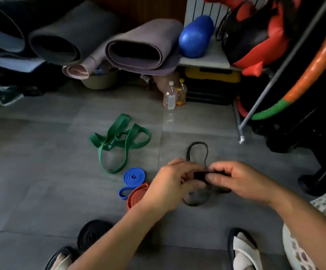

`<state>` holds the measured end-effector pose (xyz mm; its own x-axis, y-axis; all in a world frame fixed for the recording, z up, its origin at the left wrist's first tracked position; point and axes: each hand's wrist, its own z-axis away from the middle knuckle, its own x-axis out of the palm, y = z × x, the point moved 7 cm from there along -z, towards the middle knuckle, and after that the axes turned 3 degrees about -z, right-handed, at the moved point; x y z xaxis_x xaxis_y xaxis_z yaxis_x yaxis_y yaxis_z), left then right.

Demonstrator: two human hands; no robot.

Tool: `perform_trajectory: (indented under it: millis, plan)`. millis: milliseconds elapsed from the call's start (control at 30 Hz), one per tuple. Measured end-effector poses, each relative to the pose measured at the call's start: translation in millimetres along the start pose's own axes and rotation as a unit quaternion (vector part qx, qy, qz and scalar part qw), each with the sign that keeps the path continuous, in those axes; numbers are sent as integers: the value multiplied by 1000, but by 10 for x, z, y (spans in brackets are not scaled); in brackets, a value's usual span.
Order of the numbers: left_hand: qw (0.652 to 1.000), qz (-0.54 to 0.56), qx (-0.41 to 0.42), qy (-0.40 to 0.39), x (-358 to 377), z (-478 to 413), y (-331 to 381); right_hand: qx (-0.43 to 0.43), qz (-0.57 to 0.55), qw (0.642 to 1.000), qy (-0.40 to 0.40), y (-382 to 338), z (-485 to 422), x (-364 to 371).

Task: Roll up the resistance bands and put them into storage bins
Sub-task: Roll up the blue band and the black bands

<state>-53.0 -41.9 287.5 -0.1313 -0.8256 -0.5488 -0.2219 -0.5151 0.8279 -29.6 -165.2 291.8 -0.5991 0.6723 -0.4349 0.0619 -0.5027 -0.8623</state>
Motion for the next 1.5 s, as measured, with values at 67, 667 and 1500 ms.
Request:
perform_trajectory:
  millis: [67,667,1500]
  plan:
    - [999,37,-17,-3,-100,38,229,-41,-39,998,37,-266,205,-133]
    - [898,373,-232,17,-279,346,-290,-87,-5,996,34,-166,-218,540]
    - [993,51,-91,59,-394,221,-330,-110,145,980,77,-282,-221,236]
